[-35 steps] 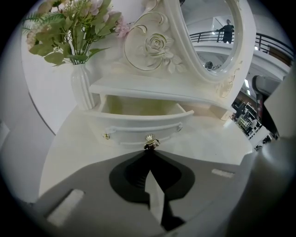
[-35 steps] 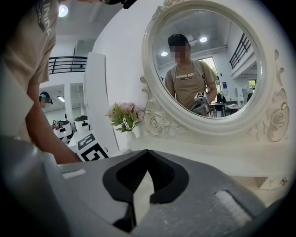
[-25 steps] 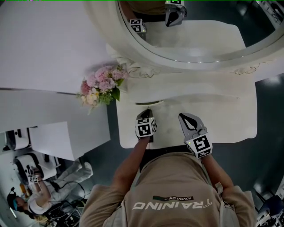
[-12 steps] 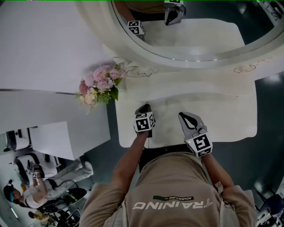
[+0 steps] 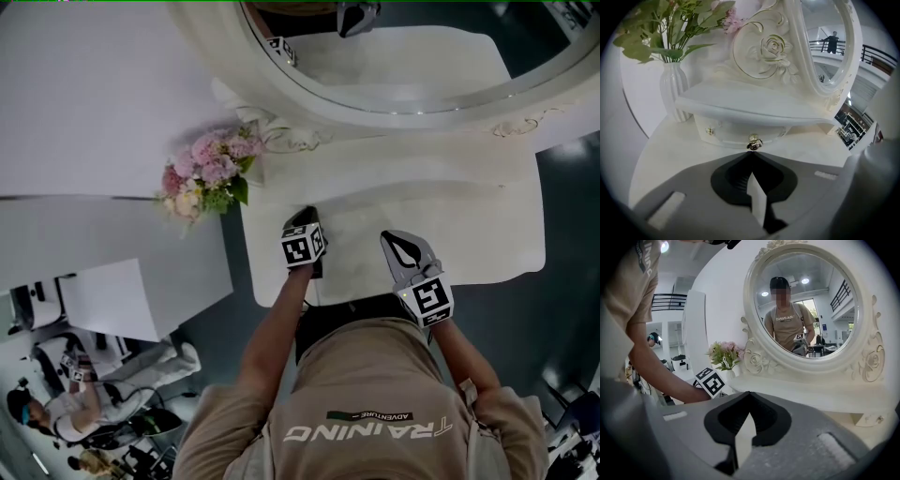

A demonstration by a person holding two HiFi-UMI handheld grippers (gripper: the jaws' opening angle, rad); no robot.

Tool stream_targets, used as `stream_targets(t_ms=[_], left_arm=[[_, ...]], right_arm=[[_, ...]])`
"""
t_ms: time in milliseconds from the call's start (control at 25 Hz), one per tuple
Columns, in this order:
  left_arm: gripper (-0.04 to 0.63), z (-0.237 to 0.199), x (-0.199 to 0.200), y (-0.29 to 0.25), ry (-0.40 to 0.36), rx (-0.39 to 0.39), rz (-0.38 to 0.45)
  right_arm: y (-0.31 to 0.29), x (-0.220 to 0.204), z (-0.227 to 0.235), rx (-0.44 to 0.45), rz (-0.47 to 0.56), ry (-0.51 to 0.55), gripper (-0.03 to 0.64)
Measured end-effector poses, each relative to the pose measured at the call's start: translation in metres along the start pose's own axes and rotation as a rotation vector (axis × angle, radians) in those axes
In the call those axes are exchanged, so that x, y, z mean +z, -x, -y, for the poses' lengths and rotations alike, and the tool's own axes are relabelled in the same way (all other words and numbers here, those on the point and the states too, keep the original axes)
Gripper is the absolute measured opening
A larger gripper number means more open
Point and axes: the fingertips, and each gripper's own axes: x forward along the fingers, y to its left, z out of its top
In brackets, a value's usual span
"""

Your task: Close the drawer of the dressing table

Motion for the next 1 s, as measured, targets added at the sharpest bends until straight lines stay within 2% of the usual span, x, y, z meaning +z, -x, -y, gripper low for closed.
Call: stream_targets(t_ms=[240, 400, 560, 800, 1000], left_arm=[[0.018, -0.011, -0.011, 0.020, 0.008, -0.041, 0.000], [0.017, -0.005, -0.021, 0.058, -0.034, -0.081, 0.021], [0.017, 0.006, -0.020, 0.106, -0.069, -0.147, 0.076], [0.017, 0.018, -0.001, 0.173, -0.124, -0.206, 0.190], [0.017, 0.018, 0.017, 0.208, -0.065, -0.262, 0.264]], right_arm=[[0.007, 0.005, -0.020, -0.050, 0.012, -0.016, 0.002], [0.015, 0.012, -0.032, -0.083, 0.029, -0.036, 0.002], [0.025, 0.028, -0.043, -0.125, 0.076, -0.031, 0.003], [0.035, 0.034, -0.060, -0.148, 0.076, -0.020, 0.003], [0.034, 0.038, -0.071, -0.148, 0.087, -0.025, 0.002]])
